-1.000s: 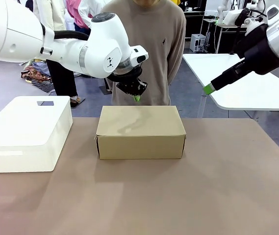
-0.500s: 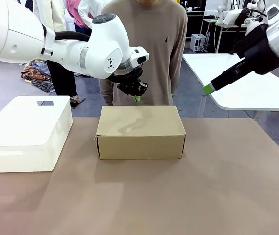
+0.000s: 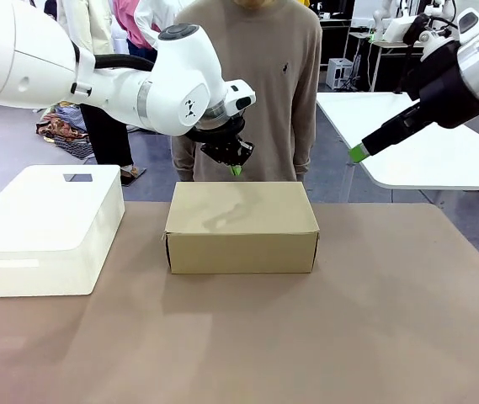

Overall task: Pack the shoes into the box.
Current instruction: Press down on the lid of the Shoes Box.

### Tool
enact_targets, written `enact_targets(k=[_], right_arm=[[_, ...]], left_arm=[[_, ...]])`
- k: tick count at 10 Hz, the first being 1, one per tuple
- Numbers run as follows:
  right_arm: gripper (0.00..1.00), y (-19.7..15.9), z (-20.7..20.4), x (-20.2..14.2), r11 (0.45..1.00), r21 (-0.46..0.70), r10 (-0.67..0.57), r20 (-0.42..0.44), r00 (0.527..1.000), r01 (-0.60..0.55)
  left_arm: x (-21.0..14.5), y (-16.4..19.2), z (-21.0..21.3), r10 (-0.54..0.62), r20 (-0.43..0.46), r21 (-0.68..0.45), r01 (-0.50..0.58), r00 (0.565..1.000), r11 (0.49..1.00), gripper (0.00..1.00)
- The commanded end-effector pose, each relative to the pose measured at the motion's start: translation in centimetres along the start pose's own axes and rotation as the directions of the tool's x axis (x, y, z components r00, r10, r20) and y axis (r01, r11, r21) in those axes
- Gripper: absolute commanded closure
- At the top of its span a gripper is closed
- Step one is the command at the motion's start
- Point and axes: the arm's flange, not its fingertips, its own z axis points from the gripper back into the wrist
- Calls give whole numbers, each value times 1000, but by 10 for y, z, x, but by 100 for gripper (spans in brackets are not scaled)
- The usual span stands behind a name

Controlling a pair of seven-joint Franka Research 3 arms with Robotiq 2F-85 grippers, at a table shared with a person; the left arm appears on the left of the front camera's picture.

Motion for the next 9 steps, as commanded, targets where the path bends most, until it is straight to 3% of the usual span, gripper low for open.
enact_targets(k=[1,4,8,9], right_arm=[[0,-1,-1,-1,1000,-1,8,-7,1000,-8],[0,-1,-1,-1,1000,-1,8,-7,1000,-8],[0,-1,-1,-1,1000,-1,8,-7,1000,-8],[0,-1,-1,-1,1000,-1,8,-7,1000,-8]], left_arm=[[-21,4,22,-37,27,11,36,999,999,100],[-78,7,83,-152,21,34,151,988,988,100],[-124,39,153,-276,12,-57,277,961,959,100],[-134,46,166,-316,-18,-95,313,949,945,81]])
